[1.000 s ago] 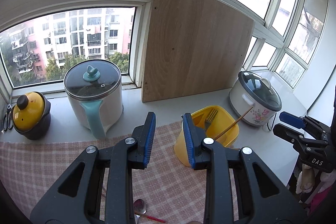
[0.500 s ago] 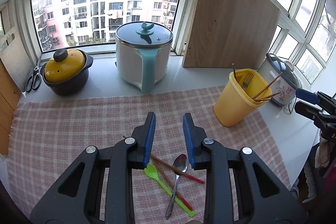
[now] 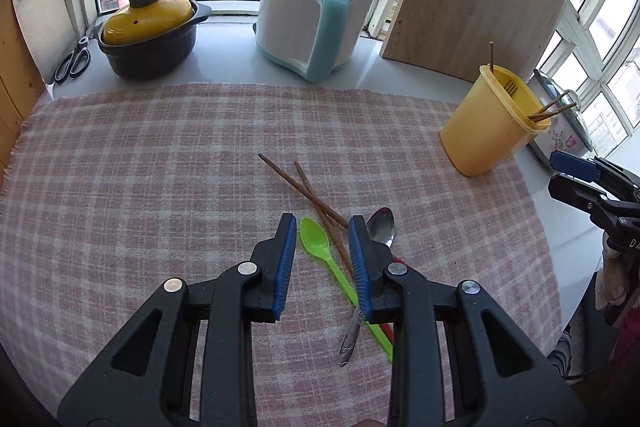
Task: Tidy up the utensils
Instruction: 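Move both open tools back over the remaining utensils on the cloth, then close left tool on a wooden chopstick while right tool grasps the metal spoon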
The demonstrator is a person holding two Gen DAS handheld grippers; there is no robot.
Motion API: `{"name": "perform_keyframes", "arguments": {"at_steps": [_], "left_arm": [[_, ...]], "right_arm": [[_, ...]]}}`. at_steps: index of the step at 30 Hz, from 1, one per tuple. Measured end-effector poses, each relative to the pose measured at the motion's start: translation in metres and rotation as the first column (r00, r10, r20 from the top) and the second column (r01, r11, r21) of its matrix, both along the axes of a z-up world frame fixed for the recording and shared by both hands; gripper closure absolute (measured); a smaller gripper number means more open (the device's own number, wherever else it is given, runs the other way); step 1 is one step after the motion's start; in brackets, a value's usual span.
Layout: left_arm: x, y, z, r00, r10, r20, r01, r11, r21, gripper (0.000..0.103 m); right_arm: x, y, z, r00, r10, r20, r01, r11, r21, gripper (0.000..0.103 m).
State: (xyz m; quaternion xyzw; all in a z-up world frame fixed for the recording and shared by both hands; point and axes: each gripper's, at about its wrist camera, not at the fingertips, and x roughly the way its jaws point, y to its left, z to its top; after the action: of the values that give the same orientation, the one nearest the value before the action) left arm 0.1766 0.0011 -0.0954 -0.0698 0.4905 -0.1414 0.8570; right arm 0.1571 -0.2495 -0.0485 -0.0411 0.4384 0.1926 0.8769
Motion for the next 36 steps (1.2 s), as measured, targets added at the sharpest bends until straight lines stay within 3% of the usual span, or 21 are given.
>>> {"name": "perform_keyframes", "arguments": {"at_steps": [13,23,36], "left_arm": [[0.028,0.011,-0.034,0.990,0.078,-0.114,-0.085,0.994,-0.064,0.077],[0.074,0.025,-0.067,0.943,0.205,-0.260,-0.254,0.952,-0.171,0.075],[0.110,0.020,-0.089,0.919,0.277,-0.281,-0.314,0.944,-0.099,0.074]], "right_arm": [[0.018,0.018,-0.062,0.986,-0.018,-0.167,0.027,0.998,0.053,0.049],[0.037,0.026,-0.088,0.966,-0.018,-0.257,0.043,0.995,0.093,0.060],[0.055,0.036,-0.112,0.944,-0.038,-0.329,0.080,0.990,0.116,0.065]]}}
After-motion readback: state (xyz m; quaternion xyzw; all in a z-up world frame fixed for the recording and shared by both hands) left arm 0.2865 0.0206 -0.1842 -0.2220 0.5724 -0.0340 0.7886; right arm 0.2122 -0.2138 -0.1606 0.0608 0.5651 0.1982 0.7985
